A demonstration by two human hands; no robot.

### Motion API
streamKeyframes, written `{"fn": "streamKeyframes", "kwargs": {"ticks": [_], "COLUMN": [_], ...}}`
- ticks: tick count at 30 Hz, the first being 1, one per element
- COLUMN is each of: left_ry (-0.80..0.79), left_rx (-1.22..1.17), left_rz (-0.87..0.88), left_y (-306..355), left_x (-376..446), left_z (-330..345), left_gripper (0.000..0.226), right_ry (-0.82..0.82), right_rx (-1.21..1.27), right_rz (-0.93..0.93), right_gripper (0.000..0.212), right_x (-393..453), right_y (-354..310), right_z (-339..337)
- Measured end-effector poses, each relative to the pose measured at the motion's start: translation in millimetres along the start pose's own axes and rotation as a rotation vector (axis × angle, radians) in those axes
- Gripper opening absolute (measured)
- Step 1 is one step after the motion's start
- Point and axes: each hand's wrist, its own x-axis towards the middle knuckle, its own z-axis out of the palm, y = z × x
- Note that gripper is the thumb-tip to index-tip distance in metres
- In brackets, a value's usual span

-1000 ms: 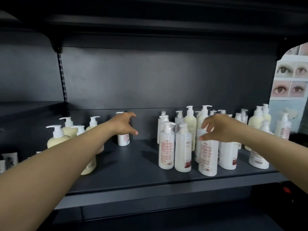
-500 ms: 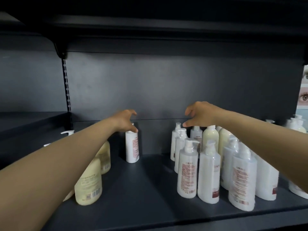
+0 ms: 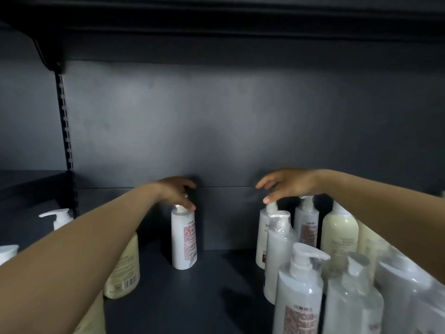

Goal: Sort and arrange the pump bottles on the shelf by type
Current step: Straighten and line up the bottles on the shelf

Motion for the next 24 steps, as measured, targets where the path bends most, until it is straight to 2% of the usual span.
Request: {"fn": "streamKeyframes", "kwargs": {"ticks": [4, 8, 15, 20, 24], "left_ry": [-0.016, 0.0, 0.054, -0.029, -0.02], "left_rx": [-0.035, -0.076, -0.199, -0.334, -0.38], "left_rz": [0.006, 0.004, -0.069, -0.129, -0.129], "left_y": [-7.9, -12.9, -24.0, -23.5, -26.0], "left_x": [12.0, 16.0, 17.2, 13.6, 15.3], "left_z": [8.4, 12.7, 15.0, 17.5, 21.2], "left_gripper": [0.055, 0.047, 0.049, 0.052, 0.052], "right_ry": [-0.09, -0.071, -0.072, -0.032, -0.005], "right_rx": [0.072, 0.113, 0.198, 0.204, 0.203], "right_rz": [0.012, 0.016, 0.054, 0.064, 0.062], "right_gripper": [0.048, 0.038, 0.04, 0.044, 0.039], "right_x": [15.0, 22.0, 26.0, 29.8, 33.5], "right_y": [16.2, 24.6, 26.8, 26.4, 25.7], "right_z": [12.5, 22.0, 28.9, 38.1, 39.7]}}
